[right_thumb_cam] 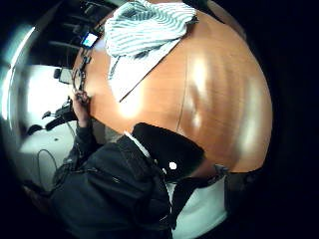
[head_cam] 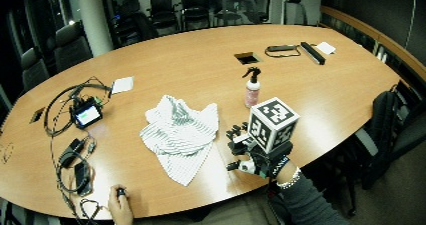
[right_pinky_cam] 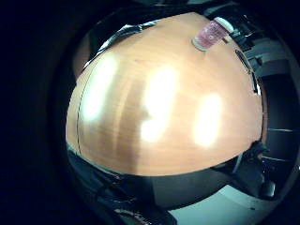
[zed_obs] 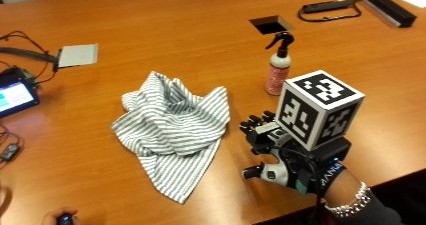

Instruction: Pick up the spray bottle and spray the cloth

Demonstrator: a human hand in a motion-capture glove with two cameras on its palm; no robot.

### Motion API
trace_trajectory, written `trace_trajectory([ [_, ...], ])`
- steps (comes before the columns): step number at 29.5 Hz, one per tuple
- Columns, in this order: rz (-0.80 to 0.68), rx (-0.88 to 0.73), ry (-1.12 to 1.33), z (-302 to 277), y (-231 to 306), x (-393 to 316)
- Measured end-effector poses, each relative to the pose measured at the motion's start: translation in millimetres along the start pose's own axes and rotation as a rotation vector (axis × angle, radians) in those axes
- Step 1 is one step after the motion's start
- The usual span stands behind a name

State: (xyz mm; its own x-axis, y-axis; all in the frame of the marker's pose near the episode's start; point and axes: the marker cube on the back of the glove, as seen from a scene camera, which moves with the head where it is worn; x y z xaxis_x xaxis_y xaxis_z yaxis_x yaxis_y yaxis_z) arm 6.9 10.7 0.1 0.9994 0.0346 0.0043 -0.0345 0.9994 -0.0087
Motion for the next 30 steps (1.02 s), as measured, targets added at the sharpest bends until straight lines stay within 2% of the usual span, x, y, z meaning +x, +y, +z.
trace_trajectory([
  [6,0.047,0.02,-0.013,5,14,14],
  [17,0.079,0.013,-0.072,13,-4,25],
  [30,0.354,0.103,-0.037,-23,-77,111],
])
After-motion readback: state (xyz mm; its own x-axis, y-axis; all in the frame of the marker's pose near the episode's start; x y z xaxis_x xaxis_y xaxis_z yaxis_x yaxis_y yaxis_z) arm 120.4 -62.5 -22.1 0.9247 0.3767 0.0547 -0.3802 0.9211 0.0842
